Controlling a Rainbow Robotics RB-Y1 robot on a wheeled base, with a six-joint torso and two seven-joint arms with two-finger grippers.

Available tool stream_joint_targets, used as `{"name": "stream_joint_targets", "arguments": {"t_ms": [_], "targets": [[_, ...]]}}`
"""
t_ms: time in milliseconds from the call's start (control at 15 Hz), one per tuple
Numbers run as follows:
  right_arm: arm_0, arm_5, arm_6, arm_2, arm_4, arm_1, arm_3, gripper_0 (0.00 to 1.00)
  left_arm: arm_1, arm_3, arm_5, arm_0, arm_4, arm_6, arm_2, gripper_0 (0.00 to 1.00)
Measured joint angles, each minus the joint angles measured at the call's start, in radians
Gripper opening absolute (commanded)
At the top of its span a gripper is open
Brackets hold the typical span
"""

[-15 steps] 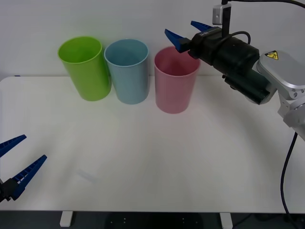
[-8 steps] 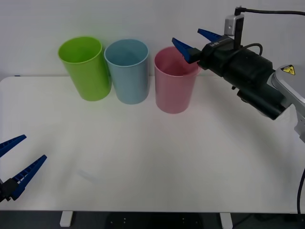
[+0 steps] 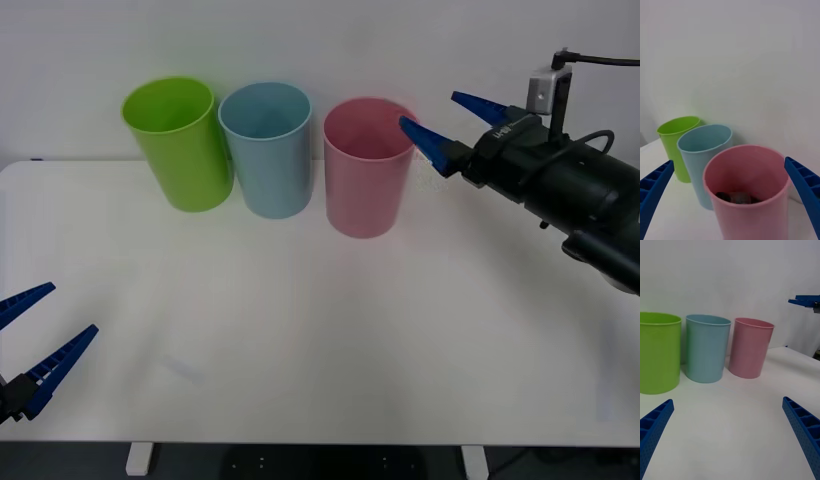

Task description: Grasp the object on the table and drop it into the matching bin: aluminum can to the light blue bin, PET bottle to the pink bin.

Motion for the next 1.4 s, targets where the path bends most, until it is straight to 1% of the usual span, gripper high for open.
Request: {"name": "stream_joint_targets", "arguments": {"t_ms": [333, 600, 800, 933, 1200, 1400], "targets": [[0.174, -0.146, 0.047, -0.136, 0.012, -0.006, -0.028, 1.0, 0.0, 0.0, 0.0, 0.0, 0.0, 0.0, 0.0, 1.0], [0.308, -0.2, 0.098, -0.207, 0.012, -0.006, -0.059, 1.0, 0.0, 0.0, 0.0, 0.0, 0.0, 0.0, 0.0, 1.0], [0.378, -0.248, 0.211, -0.242, 0.001, -0.003, -0.063, 1.0, 0.0, 0.0, 0.0, 0.0, 0.0, 0.0, 0.0, 1.0], [0.43, -0.303, 0.256, -0.272, 0.0, -0.003, -0.063, 1.0, 0.0, 0.0, 0.0, 0.0, 0.0, 0.0, 0.0, 1.0], [0.535, -0.428, 0.283, -0.346, 0.0, -0.002, -0.063, 1.0, 0.0, 0.0, 0.0, 0.0, 0.0, 0.0, 0.0, 1.0], [0.613, -0.519, 0.299, -0.405, 0.002, 0.014, -0.062, 1.0, 0.0, 0.0, 0.0, 0.0, 0.0, 0.0, 0.0, 1.0]]}}
